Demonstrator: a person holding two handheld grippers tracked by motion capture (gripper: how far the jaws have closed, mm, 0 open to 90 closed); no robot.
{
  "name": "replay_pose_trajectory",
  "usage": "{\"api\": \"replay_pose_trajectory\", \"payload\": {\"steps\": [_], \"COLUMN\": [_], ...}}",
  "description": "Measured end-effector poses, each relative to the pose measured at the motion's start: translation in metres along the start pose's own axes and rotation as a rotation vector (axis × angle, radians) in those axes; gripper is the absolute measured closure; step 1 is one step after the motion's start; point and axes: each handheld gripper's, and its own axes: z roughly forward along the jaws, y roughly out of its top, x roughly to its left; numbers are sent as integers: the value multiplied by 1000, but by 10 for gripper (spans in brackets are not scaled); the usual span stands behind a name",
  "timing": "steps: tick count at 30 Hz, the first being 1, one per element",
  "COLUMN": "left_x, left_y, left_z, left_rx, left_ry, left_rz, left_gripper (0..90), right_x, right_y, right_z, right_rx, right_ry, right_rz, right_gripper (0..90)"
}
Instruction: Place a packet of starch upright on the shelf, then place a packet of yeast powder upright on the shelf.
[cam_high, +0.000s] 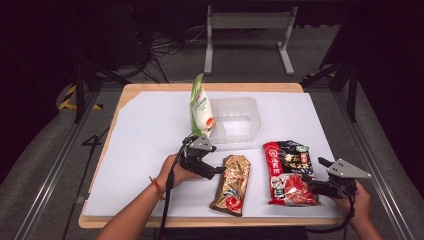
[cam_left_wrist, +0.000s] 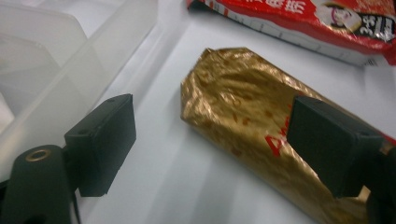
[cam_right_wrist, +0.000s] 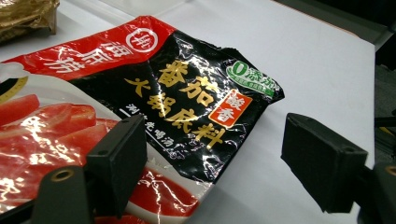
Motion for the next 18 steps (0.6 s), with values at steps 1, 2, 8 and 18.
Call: {"api": "replay_pose_trajectory", "payload": {"steps": [1, 2, 8, 18], "left_x": [1, 3, 9, 17], "left_y": [1, 2, 7, 12], "left_z": [2, 6, 19, 41], "left_rx": [-1, 2, 47, 120], "left_ry": [-13, -22, -58, -121], "left_rz": [-10, -13, -14, -5], "left_gripper": [165, 161, 175, 154], "right_x": [0, 0, 0, 2], "right_y": [0, 0, -2, -5], "right_z": [1, 1, -2, -7], "right_rx": [5, 6, 4, 1], "right_ry": [1, 2, -9, -19], "right_rz": [-1, -1, 0, 13], "right_gripper": [222, 222, 217, 217]}}
